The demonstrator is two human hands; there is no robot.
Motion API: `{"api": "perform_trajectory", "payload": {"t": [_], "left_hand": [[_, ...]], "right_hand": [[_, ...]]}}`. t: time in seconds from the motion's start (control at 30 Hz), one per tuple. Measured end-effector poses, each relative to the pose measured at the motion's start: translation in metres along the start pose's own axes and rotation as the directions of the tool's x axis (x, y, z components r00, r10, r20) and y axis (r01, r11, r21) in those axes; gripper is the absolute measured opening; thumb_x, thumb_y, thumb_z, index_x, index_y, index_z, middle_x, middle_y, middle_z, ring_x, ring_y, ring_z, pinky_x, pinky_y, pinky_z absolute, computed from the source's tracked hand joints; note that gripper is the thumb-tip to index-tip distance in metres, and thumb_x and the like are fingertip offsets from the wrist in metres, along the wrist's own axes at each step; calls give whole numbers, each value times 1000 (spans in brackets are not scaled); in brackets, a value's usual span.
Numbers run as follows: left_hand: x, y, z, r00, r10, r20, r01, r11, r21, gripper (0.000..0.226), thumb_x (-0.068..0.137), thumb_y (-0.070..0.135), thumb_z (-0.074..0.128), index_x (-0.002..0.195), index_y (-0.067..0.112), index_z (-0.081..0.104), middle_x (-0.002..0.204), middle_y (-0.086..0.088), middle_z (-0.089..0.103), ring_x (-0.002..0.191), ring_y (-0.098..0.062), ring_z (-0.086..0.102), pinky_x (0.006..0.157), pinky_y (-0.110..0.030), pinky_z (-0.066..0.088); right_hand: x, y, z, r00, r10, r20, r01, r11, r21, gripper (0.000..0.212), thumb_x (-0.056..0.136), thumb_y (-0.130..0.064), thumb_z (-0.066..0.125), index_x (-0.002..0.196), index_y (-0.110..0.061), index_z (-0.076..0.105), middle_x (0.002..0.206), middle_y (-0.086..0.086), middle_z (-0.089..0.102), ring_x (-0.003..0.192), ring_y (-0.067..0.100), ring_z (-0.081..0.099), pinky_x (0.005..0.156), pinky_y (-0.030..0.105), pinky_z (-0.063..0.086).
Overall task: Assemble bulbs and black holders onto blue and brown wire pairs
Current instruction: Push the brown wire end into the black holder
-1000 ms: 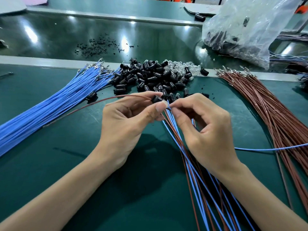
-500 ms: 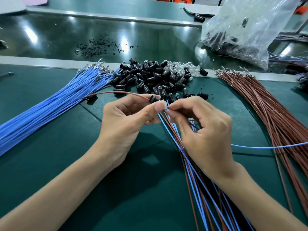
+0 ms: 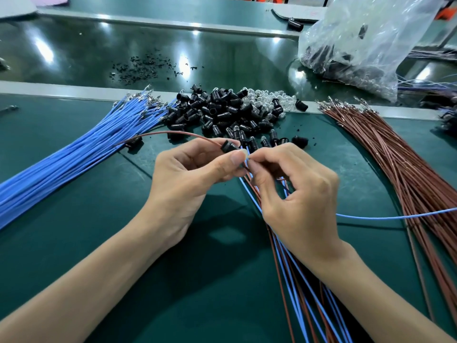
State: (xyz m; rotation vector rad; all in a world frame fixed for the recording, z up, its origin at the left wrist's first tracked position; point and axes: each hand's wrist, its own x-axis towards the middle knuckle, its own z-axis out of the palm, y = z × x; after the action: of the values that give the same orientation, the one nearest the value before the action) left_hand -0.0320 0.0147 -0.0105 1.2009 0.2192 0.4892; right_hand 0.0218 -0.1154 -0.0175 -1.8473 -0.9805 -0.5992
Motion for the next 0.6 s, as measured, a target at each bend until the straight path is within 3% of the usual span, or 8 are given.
{"api": "perform_trajectory", "payload": {"t": [0.1, 0.23, 0.6], "left_hand": [[-1, 1, 1, 1000, -23, 13, 23, 998, -50, 26, 58, 15, 75, 78, 2, 67, 69, -3, 70, 56, -12, 65, 57, -15, 49], [-2, 3, 1, 1000, -28, 5, 28, 1000, 2, 38, 56, 23, 76, 84, 0, 65, 71, -2, 71, 58, -12, 66, 58, -16, 49], [-3, 4, 1, 998, -60, -19, 60, 998, -19, 38, 52, 26, 78, 81, 5, 66, 72, -1, 73, 62, -12, 68, 60, -17, 51]], "right_hand": [[-1, 0, 2, 1000, 14, 1, -14, 1000, 7, 4, 86, 0, 65, 83, 1, 67, 75, 6, 64, 65, 15, 59, 64, 19, 47], [0, -2, 3, 999, 35, -3, -35, 999, 30, 5, 86, -1, 65, 82, 0, 67, 74, 5, 64, 65, 11, 57, 65, 13, 46], [-2, -2, 5, 998, 62, -1, -62, 997, 50, 9, 89, -4, 62, 82, 2, 64, 76, 5, 63, 67, 15, 63, 66, 20, 50]]}}
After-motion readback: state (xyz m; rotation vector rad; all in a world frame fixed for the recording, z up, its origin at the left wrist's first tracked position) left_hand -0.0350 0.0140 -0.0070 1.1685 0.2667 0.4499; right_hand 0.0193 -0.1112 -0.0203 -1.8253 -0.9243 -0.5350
